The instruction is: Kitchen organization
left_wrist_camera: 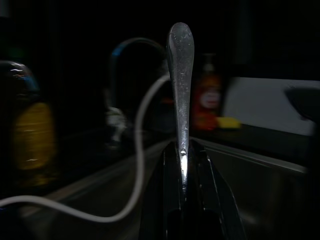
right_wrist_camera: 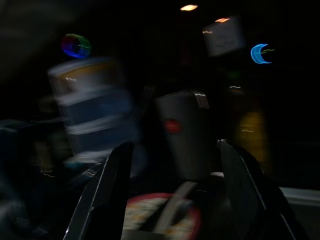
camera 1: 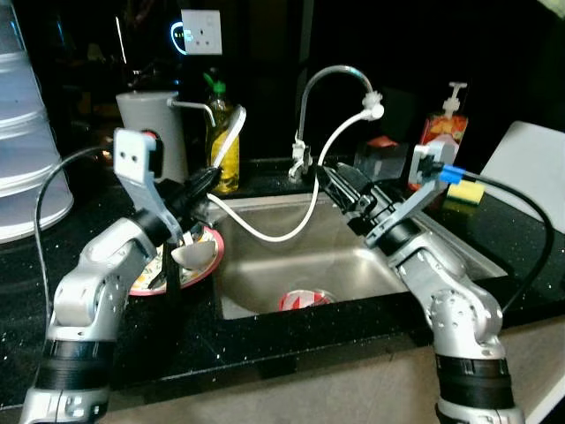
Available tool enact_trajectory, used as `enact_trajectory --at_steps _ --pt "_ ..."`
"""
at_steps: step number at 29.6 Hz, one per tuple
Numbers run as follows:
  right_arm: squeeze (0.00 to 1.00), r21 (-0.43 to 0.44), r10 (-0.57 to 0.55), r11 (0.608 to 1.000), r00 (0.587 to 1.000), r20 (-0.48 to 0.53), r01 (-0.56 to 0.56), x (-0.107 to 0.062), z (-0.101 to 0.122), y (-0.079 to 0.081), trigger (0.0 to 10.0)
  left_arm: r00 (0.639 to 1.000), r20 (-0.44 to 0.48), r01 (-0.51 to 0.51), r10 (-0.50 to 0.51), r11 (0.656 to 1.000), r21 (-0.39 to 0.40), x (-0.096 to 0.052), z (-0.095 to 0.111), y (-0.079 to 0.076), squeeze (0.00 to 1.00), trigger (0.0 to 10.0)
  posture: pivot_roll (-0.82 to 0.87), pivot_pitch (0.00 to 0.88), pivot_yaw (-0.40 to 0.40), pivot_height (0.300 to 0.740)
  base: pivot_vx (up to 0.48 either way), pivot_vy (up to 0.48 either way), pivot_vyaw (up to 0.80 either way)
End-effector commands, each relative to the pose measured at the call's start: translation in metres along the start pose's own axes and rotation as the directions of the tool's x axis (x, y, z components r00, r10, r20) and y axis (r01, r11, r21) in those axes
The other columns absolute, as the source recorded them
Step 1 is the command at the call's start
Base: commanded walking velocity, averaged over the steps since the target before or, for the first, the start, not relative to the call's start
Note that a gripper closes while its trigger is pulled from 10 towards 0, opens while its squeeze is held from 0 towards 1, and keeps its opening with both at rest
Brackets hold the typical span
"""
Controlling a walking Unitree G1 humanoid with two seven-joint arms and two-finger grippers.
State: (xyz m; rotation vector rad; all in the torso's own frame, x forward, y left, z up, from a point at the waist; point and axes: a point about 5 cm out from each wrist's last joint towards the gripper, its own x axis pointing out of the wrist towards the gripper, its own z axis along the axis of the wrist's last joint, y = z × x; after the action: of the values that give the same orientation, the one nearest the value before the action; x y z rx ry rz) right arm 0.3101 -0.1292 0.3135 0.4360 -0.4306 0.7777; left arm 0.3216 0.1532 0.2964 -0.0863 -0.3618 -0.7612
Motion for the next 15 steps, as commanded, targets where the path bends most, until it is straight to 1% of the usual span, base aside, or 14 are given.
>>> enact_trajectory --at_steps 1,2,3,4,5,6,8,10,11,14,15 --pt "0.0 0.042 0.037 0.998 0.999 -0.007 -0.037 -0.001 -0.002 0.005 10.0 0.998 0.008 0.064 -0.064 0.998 -0.007 0.003 0.002 -0.01 0.0 10.0 -0.08 0.0 -0.058 0.74 0.0 0.0 0.0" --pt "0.0 0.073 0.051 0.996 0.999 0.002 -0.051 -0.001 -0.002 0.008 10.0 0.996 0.007 0.094 -0.093 0.996 -0.012 0.002 0.001 -0.015 0.0 10.0 -0.09 0.0 -0.056 0.74 0.0 0.0 0.0" --pt "0.0 0.125 0.054 0.991 0.998 0.025 -0.057 -0.001 -0.001 0.01 10.0 0.991 -0.007 0.133 -0.133 0.991 -0.023 0.004 -0.002 -0.023 0.0 10.0 -0.09 0.0 -0.052 0.74 0.0 0.0 0.0" --pt "0.0 0.125 0.054 0.991 0.998 0.025 -0.057 -0.001 -0.001 0.01 10.0 0.991 -0.007 0.133 -0.133 0.991 -0.023 0.004 -0.002 -0.023 0.0 10.0 -0.09 0.0 -0.052 0.74 0.0 0.0 0.0" --pt "0.0 0.157 0.053 0.986 0.998 0.041 -0.059 0.0 0.0 0.011 10.0 0.987 -0.016 0.156 -0.157 0.987 -0.03 0.006 -0.004 -0.029 0.0 10.0 -0.09 0.0 -0.052 0.74 0.0 0.0 0.0" --pt "0.0 0.157 0.053 0.986 0.998 0.041 -0.059 0.0 0.0 0.011 10.0 0.987 -0.016 0.156 -0.157 0.987 -0.03 0.006 -0.004 -0.029 0.0 10.0 -0.09 0.0 -0.052 0.74 0.0 0.0 0.0" --pt "0.0 0.191 0.056 0.98 0.998 0.036 -0.062 0.003 -0.007 0.016 10.0 0.975 -0.015 0.219 -0.22 0.974 -0.061 0.007 -0.007 -0.041 0.0 10.0 -0.08 0.0 -0.053 0.74 0.0 0.0 0.0" --pt "0.0 0.221 0.048 0.974 0.999 0.021 -0.052 0.004 -0.011 0.018 10.0 0.963 -0.004 0.268 -0.269 0.96 -0.077 0.01 -0.006 -0.053 0.0 10.0 -0.08 0.0 -0.056 0.74 0.0 0.0 0.0" --pt "0.0 0.221 0.048 0.974 0.999 0.021 -0.052 0.004 -0.011 0.018 10.0 0.963 -0.004 0.268 -0.269 0.96 -0.077 0.01 -0.006 -0.053 0.0 10.0 -0.08 0.0 -0.056 0.74 0.0 0.0 0.0" --pt "0.0 0.246 0.031 0.969 0.999 0.021 -0.035 0.003 -0.01 0.016 10.0 0.952 0.0 0.304 -0.305 0.949 -0.087 0.013 -0.005 -0.063 0.0 10.0 -0.09 0.0 -0.048 0.74 0.0 0.0 0.0" --pt "0.0 0.246 0.031 0.969 0.999 0.021 -0.035 0.003 -0.01 0.016 10.0 0.952 0.0 0.304 -0.305 0.949 -0.087 0.013 -0.005 -0.063 0.0 10.0 -0.09 0.0 -0.048 0.74 0.0 0.0 0.0"
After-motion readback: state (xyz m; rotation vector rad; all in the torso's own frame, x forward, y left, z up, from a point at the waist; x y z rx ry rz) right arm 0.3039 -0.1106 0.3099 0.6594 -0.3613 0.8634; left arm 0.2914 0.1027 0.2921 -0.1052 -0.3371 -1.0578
